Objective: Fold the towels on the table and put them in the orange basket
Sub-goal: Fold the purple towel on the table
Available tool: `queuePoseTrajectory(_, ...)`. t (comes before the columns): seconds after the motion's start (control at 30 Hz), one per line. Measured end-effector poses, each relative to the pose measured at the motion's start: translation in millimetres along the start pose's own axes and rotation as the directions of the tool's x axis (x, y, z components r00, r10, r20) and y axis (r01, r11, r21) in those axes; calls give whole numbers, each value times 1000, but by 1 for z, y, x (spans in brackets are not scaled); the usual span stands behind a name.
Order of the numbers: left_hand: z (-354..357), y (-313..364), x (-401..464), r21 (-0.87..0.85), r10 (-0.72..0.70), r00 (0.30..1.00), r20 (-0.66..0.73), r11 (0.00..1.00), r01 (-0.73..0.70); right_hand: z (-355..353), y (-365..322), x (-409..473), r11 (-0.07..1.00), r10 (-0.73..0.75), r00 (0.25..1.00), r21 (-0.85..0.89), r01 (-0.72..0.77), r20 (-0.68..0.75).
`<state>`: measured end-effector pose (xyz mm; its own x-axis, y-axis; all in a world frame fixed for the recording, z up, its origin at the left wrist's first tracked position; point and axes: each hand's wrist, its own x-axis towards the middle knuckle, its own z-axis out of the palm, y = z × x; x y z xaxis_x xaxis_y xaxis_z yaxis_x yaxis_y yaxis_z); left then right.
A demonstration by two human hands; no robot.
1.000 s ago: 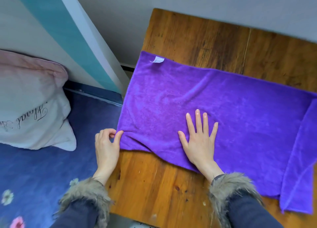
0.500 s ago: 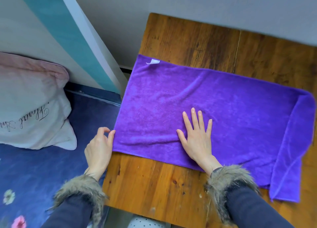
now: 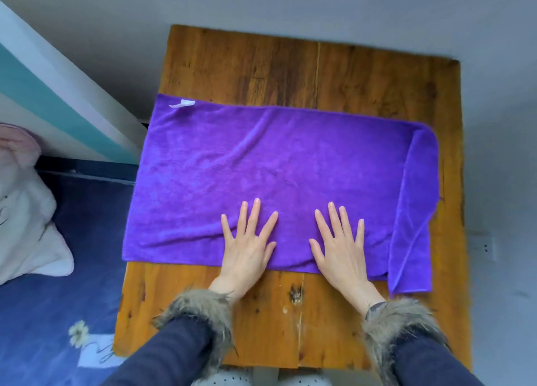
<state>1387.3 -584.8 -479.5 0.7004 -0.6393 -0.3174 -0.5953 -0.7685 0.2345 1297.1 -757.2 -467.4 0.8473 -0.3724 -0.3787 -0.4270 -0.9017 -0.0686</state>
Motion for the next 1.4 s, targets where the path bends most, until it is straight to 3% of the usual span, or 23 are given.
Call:
queuePoseTrajectory(0.1, 6, 39, 12, 58, 72, 997, 38, 996, -74, 0, 43, -8, 997, 70, 997, 7, -70, 30)
queuePoseTrajectory(0.3, 15, 91, 25, 104, 58, 995, 79, 992, -66, 0, 126, -30, 997, 54, 999, 54, -54, 6)
queuePoseTrajectory(0.4, 15, 114, 34, 154, 92, 990, 103, 982, -107, -1, 162, -34, 984, 80, 995, 164, -70, -57)
queuePoseTrajectory(0.5, 15, 138, 42, 182, 153, 983, 106, 969, -170, -6, 180, -24, 915, 230, 962, 370, -162, -149)
queuePoseTrajectory(0.57, 19, 153, 48, 182, 219, 969, 118, 954, -238, -12, 189, -9, 812, 349, 923, 545, -210, -163)
queuePoseTrajectory(0.63, 25, 166, 53, 156, 250, 958, 143, 950, -272, -22, 199, 11, 632, 468, 879, 730, -261, -92)
queuePoseTrajectory(0.73, 32, 178, 57, 139, 212, 960, 183, 961, -239, -40, 213, 45, 302, 604, 787, 879, -370, 124)
queuePoseTrajectory(0.83, 27, 188, 57, 95, 163, 967, 194, 978, -184, -51, 224, 73, -20, 604, 720, 910, -414, 342)
queuePoseTrajectory(1.0, 19, 208, 49, -36, 183, 978, -101, 982, -188, -55, 243, 87, -185, 528, 721, 889, -419, 450)
queuePoseTrajectory(1.2, 23, 253, 52, -119, 192, 981, -34, 974, -195, -66, 258, 85, -179, 600, 733, 947, -268, 321)
queuePoseTrajectory(1.3, 21, 276, 62, -136, 164, 982, -96, 975, -177, -70, 258, 78, -76, 603, 767, 973, -218, 219)
queuePoseTrajectory(1.4, 22, 295, 69, -89, 207, 973, -105, 972, -216, -69, 250, 74, 32, 496, 858, 984, -173, 134)
